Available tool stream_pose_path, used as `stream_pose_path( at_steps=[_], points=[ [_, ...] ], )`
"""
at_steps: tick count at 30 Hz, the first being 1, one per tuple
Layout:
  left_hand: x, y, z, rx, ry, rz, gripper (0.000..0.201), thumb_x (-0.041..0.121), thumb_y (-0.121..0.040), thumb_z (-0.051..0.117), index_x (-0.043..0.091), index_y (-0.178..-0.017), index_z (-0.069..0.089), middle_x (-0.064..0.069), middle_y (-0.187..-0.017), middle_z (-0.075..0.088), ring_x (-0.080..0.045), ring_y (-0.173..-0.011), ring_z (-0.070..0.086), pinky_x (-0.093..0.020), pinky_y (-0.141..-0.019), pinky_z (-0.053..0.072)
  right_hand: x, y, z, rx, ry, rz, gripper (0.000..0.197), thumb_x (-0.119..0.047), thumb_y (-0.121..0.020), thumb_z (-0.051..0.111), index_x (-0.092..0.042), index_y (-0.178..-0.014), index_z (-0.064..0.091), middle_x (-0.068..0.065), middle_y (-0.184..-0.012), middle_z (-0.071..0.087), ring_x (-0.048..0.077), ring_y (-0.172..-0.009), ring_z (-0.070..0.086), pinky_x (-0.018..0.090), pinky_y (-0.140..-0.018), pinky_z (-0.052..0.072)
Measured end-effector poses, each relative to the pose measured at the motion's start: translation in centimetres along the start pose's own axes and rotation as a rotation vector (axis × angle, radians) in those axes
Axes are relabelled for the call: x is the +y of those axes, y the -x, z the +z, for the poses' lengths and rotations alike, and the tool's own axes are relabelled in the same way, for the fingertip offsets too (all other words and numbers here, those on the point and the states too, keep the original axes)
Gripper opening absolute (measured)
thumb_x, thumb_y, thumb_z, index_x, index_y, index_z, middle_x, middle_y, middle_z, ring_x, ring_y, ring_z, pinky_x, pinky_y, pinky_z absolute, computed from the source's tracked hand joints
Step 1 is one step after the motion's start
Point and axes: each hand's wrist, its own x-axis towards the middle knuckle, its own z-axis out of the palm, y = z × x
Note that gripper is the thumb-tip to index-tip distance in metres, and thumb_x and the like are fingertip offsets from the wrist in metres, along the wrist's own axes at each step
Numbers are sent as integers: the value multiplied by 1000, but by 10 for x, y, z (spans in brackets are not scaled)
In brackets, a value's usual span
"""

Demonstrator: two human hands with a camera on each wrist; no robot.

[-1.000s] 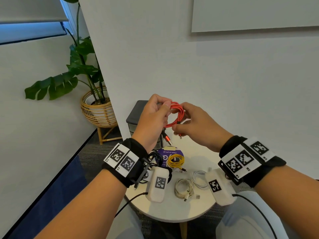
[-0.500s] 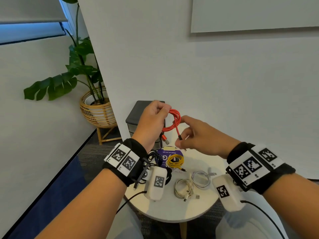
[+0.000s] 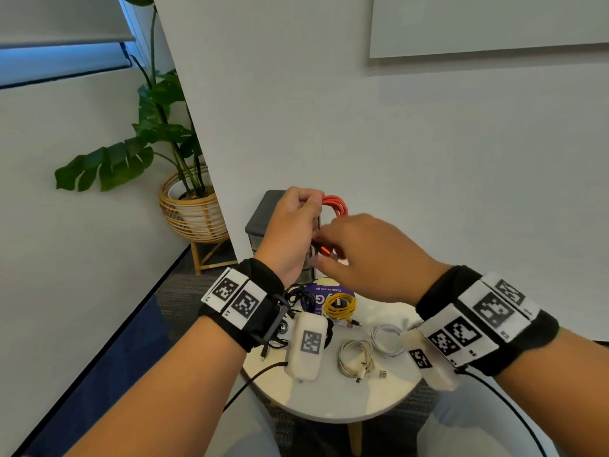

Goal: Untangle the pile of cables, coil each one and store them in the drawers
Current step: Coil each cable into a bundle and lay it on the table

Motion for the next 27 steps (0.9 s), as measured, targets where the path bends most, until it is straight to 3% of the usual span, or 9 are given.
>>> stream_pose_path(
  at_steps=[3,7,10,12,15,19,22,25,27],
  points=[
    [3,1,0,-27,4,-26,16,13,-108,45,12,-116,59,2,-74,43,-6,-58,37,-25,-60,35,3,-7,8,-80,105,11,20,-38,-105,45,-24,-101,58,-1,-87,62,21,-75,59,30,-61,43],
    [7,-8,-15,-23,72,-71,18,7,-107,43,7,-111,61,1,-71,40,-7,-57,33,-23,-56,33,3,0,9,-26,21,17,24,-36,-106,41,-27,-84,43,-10,-73,46,18,-68,48,30,-56,31],
    [8,-17,-28,16,148,-115,26,4,-107,42,-4,-127,55,0,-74,44,-6,-54,35,-19,-50,33,1,8,12,-66,2,-2,28,-35,-106,42,-25,-79,39,-11,-70,40,16,-68,43,34,-60,32],
    [7,-16,-28,18,129,-115,26,8,-108,43,-2,-128,56,1,-75,46,-5,-53,36,-19,-49,35,3,8,9,-63,52,-16,26,-34,-105,44,-26,-81,41,-12,-72,36,17,-70,43,34,-63,33],
    [5,-12,-25,7,77,-96,23,10,-108,43,3,-123,59,0,-75,48,-4,-52,38,-18,-49,35,8,2,-2,4,188,-32,20,-32,-103,47,-20,-94,60,-9,-86,36,21,-79,48,36,-65,38],
    [2,-9,-19,-44,-15,-79,22,10,-108,42,7,-120,60,-2,-74,48,-5,-50,38,-18,-47,37,11,-8,-15,-34,237,-41,22,-30,-104,44,-24,-116,61,-7,-98,50,20,-86,46,36,-70,39],
    [2,-6,-16,-72,-12,-71,23,10,-108,43,6,-121,61,3,-63,50,-7,-48,35,-18,-47,36,13,-14,-15,-24,164,-78,15,-24,-103,50,-26,-117,56,-7,-107,64,22,-90,50,37,-72,38],
    [3,-5,-17,-95,34,-72,24,9,-108,41,4,-120,62,2,-64,50,-6,-47,37,-21,-49,36,18,-17,-13,80,124,-148,15,-21,-97,64,-26,-111,66,-2,-110,61,25,-91,48,37,-72,38],
    [4,-4,-18,-103,57,-76,23,10,-107,42,6,-114,63,-7,-70,55,-17,-55,44,-28,-56,40,19,-18,-10,157,37,-186,17,-18,-94,69,-25,-109,74,4,-109,55,23,-90,47,37,-69,43]
  ],
)
